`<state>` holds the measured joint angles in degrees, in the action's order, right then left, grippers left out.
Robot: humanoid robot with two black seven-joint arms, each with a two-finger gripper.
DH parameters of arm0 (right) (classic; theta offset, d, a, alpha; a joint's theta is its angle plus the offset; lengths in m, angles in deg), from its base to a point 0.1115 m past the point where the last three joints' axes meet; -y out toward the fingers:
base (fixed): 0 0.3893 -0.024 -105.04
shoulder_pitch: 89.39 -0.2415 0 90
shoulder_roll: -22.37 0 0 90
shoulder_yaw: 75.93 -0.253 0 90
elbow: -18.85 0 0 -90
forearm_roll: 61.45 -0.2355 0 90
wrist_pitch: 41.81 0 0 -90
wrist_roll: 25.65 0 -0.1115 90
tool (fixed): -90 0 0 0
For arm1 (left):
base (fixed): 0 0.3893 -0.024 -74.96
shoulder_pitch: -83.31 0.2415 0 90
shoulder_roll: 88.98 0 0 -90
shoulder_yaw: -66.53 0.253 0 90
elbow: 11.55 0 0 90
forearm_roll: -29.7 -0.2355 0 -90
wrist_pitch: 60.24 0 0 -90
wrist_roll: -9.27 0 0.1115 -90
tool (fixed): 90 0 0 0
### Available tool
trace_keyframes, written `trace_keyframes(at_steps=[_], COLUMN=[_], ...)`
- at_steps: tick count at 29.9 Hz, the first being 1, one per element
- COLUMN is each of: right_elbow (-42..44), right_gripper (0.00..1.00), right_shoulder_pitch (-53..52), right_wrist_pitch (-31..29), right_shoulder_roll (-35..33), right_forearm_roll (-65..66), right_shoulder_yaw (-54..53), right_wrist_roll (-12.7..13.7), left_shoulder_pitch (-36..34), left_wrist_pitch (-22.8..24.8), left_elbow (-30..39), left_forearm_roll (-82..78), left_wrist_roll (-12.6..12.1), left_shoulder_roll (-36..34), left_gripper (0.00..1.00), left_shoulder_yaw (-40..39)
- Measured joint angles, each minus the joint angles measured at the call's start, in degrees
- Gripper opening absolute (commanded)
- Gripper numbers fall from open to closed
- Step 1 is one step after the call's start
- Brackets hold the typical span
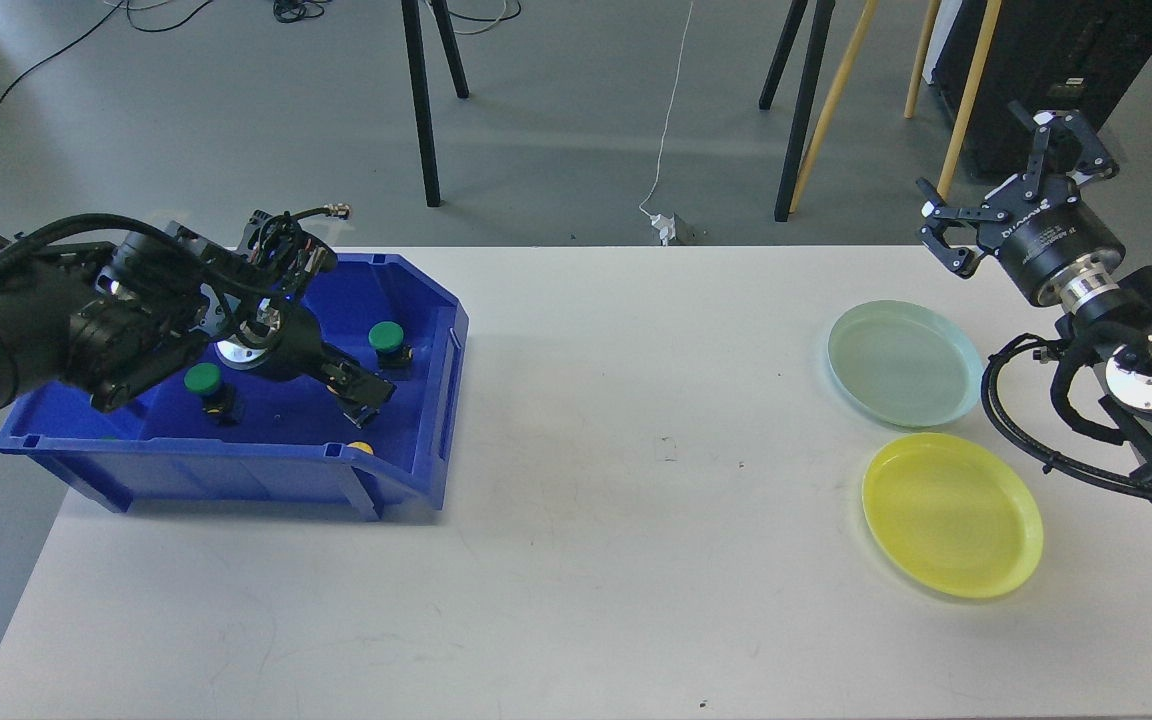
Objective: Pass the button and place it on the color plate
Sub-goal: 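Grasp a yellow-capped button in the bin with the left gripper, then lift the button and extend the left gripper toward the right gripper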
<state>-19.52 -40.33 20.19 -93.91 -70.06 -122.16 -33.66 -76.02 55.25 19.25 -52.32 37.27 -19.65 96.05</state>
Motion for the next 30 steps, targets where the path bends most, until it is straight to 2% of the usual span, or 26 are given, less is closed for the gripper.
trace_keyframes(at_steps=[4,6,7,8,9,10,11,15,23,25,30], right_elbow=[0.19,0.34,0.37,0.38,0.39,0.39,0.4,0.4,0.45,0.47,0.59], right_gripper=[1.0,1.0,1.0,1.0,1.0,1.0,1.0,1.0,1.0,1.0,1.0], right_shoulder_pitch=[0.15,0.32,0.48,0.62,0.76,0.89,0.98,1.33,1.86,1.92,2.52], right_wrist_pitch=[0.0,0.0,0.0,0.0,0.0,0.0,0.0,0.0,0.0,0.0,0.0], right_shoulder_roll=[0.01,0.01,0.01,0.01,0.01,0.01,0.01,0.01,0.01,0.01,-0.14], right_forearm_roll=[0.0,0.0,0.0,0.0,0.0,-0.04,-0.06,-0.07,-0.07,-0.07,-0.12], right_shoulder_yaw=[-0.04,-0.22,-0.33,-0.39,-0.43,-0.46,-0.48,-0.66,-0.7,-0.71,-0.71], right_wrist_roll=[-0.06,-0.07,-0.07,-0.07,-0.07,-0.08,-0.08,-0.08,-0.12,-0.12,-0.16], left_shoulder_pitch=[0.93,0.99,1.03,1.07,1.07,1.07,1.07,0.9,-0.64,-3.05,-11.18], left_wrist_pitch=[-1.33,-1.55,-1.61,-1.64,-1.65,-1.67,-1.67,-1.94,-2.06,-1.64,1.62], left_elbow=[-1.49,-1.64,-1.69,-1.7,-1.7,-1.7,-1.68,-1.2,0.11,3.69,22.37], left_forearm_roll=[-0.07,-0.12,-0.17,-0.32,-0.65,-1.05,-1.61,-3.66,-4.11,-4.08,-3.51], left_wrist_roll=[0.0,0.0,0.0,0.0,0.01,0.0,0.0,0.01,-0.01,0.0,-0.01], left_shoulder_roll=[1.03,1.18,1.21,1.21,1.21,1.21,1.2,1.06,-0.79,-3.89,-17.88], left_gripper=[0.62,0.61,0.57,0.49,0.29,0.14,0.07,0.04,0.04,0.04,0.05], left_shoulder_yaw=[0.09,0.1,0.1,0.12,0.13,0.13,0.13,0.11,-0.03,-0.7,-6.62])
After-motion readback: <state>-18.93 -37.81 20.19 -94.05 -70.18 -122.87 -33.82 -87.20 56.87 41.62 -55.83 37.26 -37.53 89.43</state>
